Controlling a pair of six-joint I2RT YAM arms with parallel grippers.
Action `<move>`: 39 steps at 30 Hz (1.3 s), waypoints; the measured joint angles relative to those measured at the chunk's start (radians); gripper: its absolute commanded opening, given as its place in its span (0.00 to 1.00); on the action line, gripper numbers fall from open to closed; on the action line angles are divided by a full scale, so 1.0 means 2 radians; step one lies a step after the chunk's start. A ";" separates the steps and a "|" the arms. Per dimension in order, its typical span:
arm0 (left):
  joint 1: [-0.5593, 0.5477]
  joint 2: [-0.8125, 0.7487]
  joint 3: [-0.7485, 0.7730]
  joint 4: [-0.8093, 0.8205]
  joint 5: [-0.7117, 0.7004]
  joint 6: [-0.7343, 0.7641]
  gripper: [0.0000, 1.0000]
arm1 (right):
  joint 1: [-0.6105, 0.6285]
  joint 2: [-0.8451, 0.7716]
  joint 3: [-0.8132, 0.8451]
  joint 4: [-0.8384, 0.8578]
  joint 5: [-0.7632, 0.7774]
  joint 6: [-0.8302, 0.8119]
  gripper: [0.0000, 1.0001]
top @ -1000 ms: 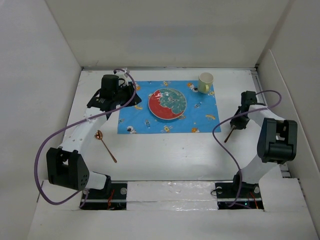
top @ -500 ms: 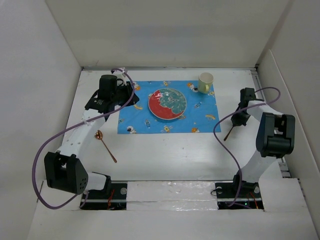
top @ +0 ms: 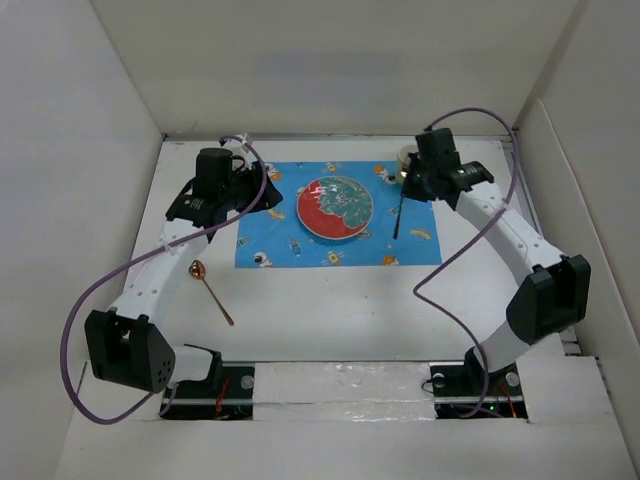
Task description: Set the dinner table for one person
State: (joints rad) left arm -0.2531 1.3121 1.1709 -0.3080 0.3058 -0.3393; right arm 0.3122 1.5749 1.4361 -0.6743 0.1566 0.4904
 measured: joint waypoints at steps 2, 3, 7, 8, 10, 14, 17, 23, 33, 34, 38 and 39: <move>0.000 -0.005 0.010 -0.012 -0.014 -0.002 0.42 | 0.046 0.019 0.046 0.000 -0.009 0.005 0.00; 0.000 -0.012 0.021 -0.013 -0.016 -0.002 0.42 | 0.064 0.032 0.065 0.004 -0.013 0.007 0.00; 0.000 -0.043 0.049 -0.029 -0.045 -0.006 0.42 | 0.132 0.140 0.177 0.001 -0.030 0.016 0.00; 0.000 -0.053 0.053 -0.031 -0.052 -0.008 0.42 | 0.143 0.169 0.205 -0.001 -0.033 0.018 0.00; 0.000 -0.076 0.058 -0.038 -0.066 -0.013 0.41 | 0.167 0.235 0.261 0.001 -0.043 0.022 0.00; 0.000 -0.114 0.063 -0.061 -0.095 -0.024 0.40 | 0.201 0.357 0.374 -0.015 -0.053 0.032 0.00; 0.000 -0.129 0.064 -0.084 -0.114 -0.031 0.40 | 0.218 0.426 0.441 -0.026 -0.057 0.042 0.00; 0.000 -0.139 0.065 -0.124 -0.127 -0.044 0.39 | 0.229 0.485 0.483 -0.029 -0.058 0.069 0.00; -0.018 -0.158 0.018 -0.126 -0.097 -0.071 0.39 | 0.230 0.523 0.513 -0.026 -0.058 0.113 0.00; -0.020 -0.158 0.015 -0.127 -0.097 -0.071 0.39 | 0.231 0.525 0.513 -0.026 -0.058 0.116 0.00; -0.026 -0.164 0.011 -0.130 -0.102 -0.072 0.39 | 0.231 0.527 0.513 -0.026 -0.057 0.126 0.01; -0.027 -0.167 0.011 -0.130 -0.103 -0.072 0.39 | 0.231 0.527 0.513 -0.026 -0.057 0.129 0.03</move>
State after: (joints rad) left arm -0.3073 0.9779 1.1931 -0.5686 0.0990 -0.4843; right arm 0.7734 2.6297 2.4622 -0.7258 0.0418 0.7475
